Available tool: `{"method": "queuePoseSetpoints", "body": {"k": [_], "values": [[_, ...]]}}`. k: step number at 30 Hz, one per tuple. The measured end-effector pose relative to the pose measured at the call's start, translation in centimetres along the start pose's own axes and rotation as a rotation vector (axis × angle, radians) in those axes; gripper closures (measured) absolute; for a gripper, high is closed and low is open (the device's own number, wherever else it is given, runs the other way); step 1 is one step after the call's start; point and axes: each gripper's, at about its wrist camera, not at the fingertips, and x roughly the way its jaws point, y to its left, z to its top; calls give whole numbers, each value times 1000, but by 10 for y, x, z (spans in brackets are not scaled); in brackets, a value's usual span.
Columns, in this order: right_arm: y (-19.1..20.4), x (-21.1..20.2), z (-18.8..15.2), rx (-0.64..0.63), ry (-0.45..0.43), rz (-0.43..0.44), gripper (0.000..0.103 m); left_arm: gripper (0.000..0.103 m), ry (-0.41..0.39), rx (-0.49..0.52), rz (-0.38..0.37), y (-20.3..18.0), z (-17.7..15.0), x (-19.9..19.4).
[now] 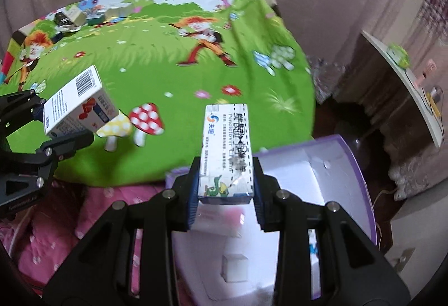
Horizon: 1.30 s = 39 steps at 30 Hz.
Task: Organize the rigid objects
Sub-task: 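Carry both held boxes with both grippers over the purple-rimmed box, then open both grippers to drop the boxes into the purple-rimmed box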
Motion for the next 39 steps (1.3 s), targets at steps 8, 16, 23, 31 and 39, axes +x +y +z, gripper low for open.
{"method": "queuePoseSetpoints", "body": {"k": [8, 16, 23, 31, 39], "values": [[-56, -1, -27, 111, 24, -35, 66, 62, 53, 103, -88, -45, 22, 25], [-106, -2, -54, 212, 26, -57, 66, 62, 109, 186, -148, -87, 38, 52], [-144, 3, -83, 289, 32, -67, 66, 62, 178, 214, -191, -115, 42, 83], [-154, 13, -100, 330, 39, -40, 66, 62, 273, 209, -239, -150, 38, 120], [-152, 14, -108, 329, 87, -48, 35, 38, 237, 155, -339, -166, 45, 125]]}}
